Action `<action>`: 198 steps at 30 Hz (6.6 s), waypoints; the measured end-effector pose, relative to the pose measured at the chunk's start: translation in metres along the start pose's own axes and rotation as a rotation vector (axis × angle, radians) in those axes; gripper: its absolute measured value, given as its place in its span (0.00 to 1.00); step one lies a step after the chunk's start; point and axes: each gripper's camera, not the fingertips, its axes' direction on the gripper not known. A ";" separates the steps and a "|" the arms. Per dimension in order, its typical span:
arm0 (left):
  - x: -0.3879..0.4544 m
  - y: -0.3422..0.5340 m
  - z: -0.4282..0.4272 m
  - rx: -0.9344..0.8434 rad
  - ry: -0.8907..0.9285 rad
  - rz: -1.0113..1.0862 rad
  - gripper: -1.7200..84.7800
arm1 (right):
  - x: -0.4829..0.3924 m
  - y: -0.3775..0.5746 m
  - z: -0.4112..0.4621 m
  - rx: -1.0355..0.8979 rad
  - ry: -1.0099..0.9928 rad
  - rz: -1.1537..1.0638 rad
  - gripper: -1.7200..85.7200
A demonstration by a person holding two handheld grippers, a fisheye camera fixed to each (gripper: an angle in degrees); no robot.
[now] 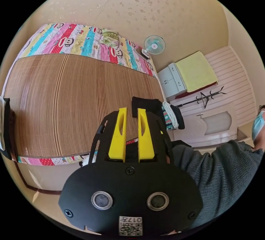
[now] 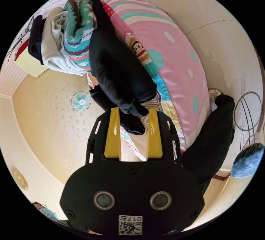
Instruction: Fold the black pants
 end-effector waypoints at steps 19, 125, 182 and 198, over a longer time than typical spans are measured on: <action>0.042 0.006 0.103 -0.033 -0.017 0.053 0.10 | -0.134 0.114 0.203 -0.583 -0.327 -0.973 0.05; 0.134 -0.542 -0.339 0.490 -0.194 0.041 0.10 | -0.021 0.405 0.714 -0.313 0.535 -1.719 0.11; -0.227 0.089 -0.382 -0.555 -0.174 -0.261 0.03 | 0.484 0.025 -0.008 -0.489 1.249 -1.034 0.17; -0.158 0.075 -0.427 -0.497 0.045 -0.059 0.09 | 0.423 0.082 -0.202 -0.800 0.677 -1.106 0.06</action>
